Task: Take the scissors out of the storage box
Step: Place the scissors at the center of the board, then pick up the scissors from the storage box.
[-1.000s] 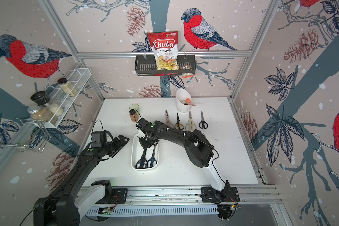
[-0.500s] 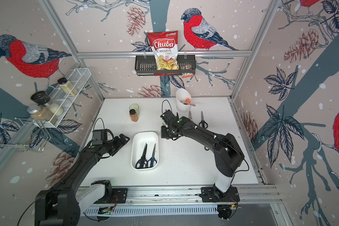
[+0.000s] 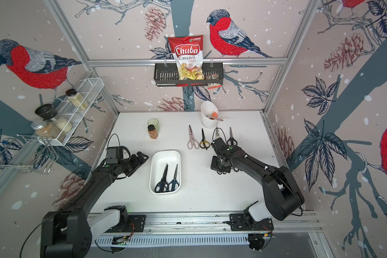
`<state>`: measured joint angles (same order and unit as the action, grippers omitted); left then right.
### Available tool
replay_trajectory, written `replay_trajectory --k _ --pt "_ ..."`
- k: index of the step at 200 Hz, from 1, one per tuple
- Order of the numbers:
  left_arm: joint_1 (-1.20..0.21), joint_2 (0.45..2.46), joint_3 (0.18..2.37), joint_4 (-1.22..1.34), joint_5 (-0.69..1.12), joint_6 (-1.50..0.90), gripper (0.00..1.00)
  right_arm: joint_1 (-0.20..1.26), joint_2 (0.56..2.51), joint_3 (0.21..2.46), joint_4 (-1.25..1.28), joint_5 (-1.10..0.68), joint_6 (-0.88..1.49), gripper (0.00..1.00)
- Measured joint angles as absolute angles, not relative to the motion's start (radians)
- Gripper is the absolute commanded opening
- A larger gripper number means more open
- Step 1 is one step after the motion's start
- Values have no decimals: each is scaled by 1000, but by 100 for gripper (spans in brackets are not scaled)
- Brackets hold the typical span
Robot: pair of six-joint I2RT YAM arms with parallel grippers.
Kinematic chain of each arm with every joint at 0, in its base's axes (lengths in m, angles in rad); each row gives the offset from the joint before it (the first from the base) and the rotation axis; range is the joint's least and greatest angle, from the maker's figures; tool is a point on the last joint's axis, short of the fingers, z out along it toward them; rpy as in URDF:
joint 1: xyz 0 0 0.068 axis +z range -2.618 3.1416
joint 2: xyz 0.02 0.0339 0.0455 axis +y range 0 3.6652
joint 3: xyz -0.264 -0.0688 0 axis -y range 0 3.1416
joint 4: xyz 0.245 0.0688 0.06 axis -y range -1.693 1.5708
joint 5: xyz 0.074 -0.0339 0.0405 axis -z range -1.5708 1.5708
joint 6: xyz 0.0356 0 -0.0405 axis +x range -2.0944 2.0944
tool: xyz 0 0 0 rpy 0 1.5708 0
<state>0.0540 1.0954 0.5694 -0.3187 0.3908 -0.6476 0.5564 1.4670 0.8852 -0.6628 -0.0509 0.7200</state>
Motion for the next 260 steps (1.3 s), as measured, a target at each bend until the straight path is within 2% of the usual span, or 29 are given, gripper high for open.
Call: replay_trajectory --k 89,181,228,260 --pt "54 1065 577 -326 388 -648 95 510 1607 907 -591 -23 679 0" --pt "54 1053 577 -345 380 -648 95 510 1642 942 -577 -7 680 26" --pt "54 1062 577 -345 380 -648 95 533 1622 1005 -611 18 680 29" --pt "54 1070 576 -342 380 -648 95 633 1608 1094 -633 28 680 30"
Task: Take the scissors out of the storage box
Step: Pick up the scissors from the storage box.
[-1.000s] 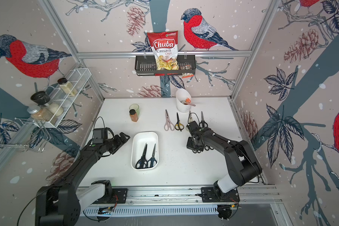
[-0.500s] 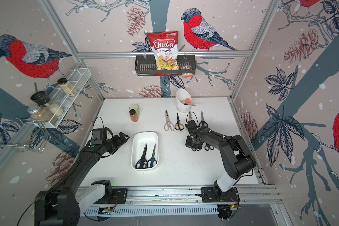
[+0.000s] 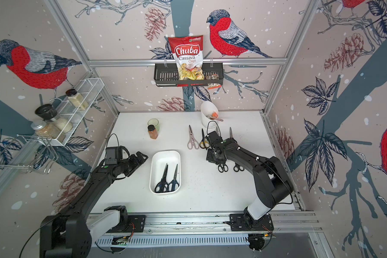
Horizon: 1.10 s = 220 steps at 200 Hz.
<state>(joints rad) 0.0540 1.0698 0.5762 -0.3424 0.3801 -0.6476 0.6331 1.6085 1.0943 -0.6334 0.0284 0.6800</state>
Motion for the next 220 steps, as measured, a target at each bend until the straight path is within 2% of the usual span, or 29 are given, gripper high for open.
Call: replay_trajectory --k 67,126,156,220 --pt "54 1100 575 -340 383 -646 95 993 1731 1374 -610 25 649 34" --pt "54 1098 548 -318 389 -635 95 1200 1952 1547 -612 47 588 35" --pt "54 1098 532 -318 392 -635 95 1258 2027 1571 -640 57 575 34" --pt "54 1105 534 -319 392 -620 95 1264 2036 1525 -666 73 557 30"
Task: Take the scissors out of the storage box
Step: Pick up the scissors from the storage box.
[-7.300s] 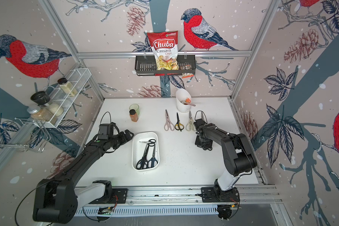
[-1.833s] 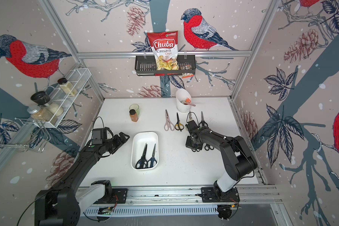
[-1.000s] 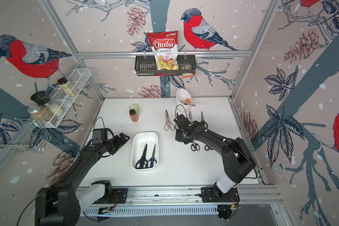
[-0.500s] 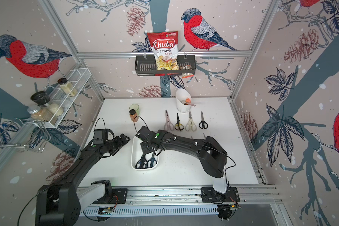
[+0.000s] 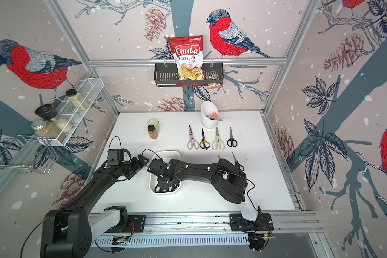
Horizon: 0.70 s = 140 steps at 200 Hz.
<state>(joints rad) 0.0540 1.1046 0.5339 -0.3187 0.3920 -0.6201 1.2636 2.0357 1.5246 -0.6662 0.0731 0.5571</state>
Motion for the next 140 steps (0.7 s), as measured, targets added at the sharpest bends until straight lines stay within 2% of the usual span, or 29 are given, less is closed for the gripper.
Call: replay_trajectory --k 140 --pt "55 1118 576 -327 391 -596 95 1208 2119 1569 -639 114 541 28"
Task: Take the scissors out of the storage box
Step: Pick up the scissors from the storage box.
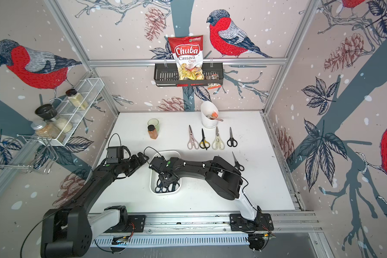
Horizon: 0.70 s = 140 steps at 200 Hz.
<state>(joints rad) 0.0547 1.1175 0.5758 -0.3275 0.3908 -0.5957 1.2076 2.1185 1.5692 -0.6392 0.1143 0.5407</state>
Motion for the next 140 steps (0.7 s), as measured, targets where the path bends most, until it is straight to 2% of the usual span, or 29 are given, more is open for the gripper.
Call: replay_trajectory --k 140 --pt "55 1116 576 -327 389 -598 95 1198 2127 1560 -637 73 515 29"
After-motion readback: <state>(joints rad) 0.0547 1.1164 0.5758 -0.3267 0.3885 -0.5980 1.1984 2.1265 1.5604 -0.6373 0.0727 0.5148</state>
